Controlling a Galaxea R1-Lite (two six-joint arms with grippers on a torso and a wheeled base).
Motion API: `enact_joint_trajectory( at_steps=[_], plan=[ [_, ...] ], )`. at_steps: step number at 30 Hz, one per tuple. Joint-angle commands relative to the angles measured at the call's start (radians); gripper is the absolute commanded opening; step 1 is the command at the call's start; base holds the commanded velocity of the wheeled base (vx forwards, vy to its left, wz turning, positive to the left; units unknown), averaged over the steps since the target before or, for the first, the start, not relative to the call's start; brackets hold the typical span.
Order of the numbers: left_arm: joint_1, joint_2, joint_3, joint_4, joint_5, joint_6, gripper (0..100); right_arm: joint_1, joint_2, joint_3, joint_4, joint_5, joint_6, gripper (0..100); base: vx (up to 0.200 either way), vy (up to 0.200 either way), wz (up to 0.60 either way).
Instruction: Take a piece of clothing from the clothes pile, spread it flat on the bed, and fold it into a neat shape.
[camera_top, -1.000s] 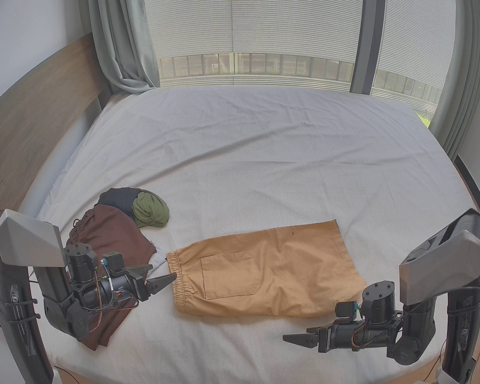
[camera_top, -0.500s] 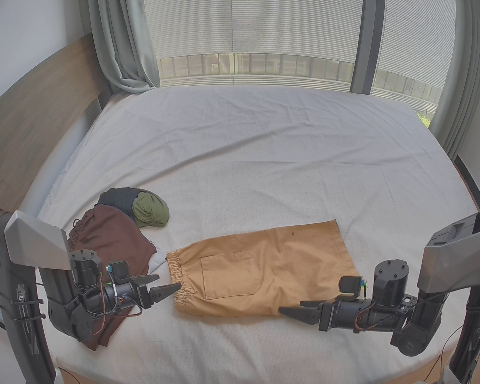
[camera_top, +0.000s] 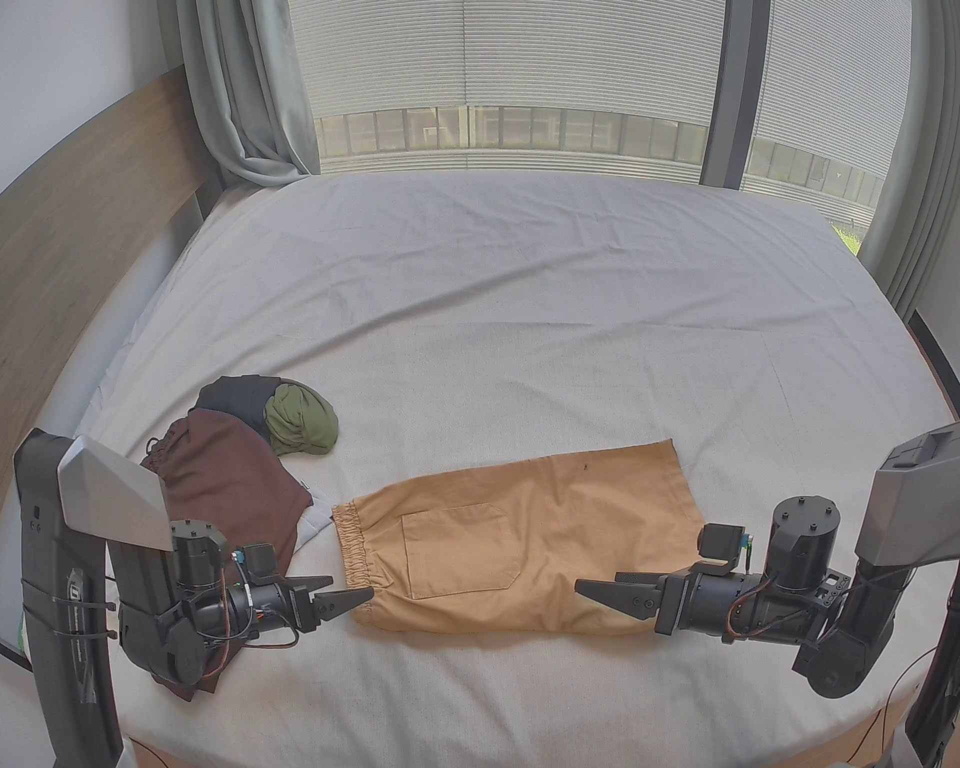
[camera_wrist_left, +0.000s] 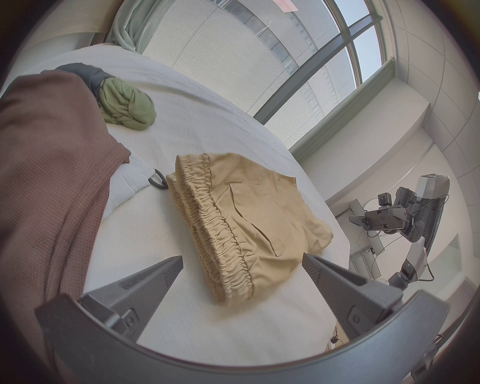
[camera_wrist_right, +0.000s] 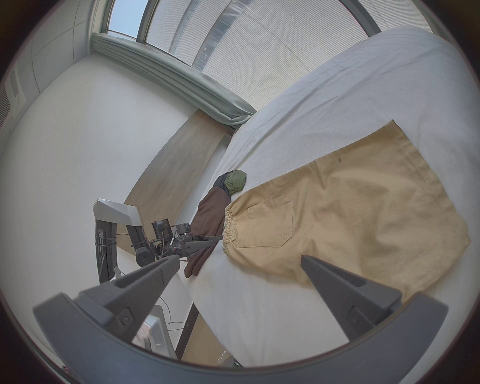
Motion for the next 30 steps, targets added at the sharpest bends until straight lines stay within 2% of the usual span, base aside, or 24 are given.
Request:
enact_joint_trajectory(
  at_steps=[1, 16, 30],
  plan=[
    [-0.003, 0.064, -0.049, 0.0, -0.002, -0.011, 100, 0.001, 0.004, 0.0, -0.001, 0.0, -0.001, 100, 0.0, 0.0, 0.0],
    [-0.005, 0.139, -0.128, 0.0, -0.002, -0.028, 100, 0.007, 0.029, 0.003, -0.001, -0.001, -0.005, 100, 0.0, 0.0, 0.0],
    [-0.063, 0.157, -0.158, 0.0, -0.002, -0.049, 100, 0.012, 0.043, 0.003, -0.001, -0.001, -0.007, 100, 0.0, 0.0, 0.0]
  ],
)
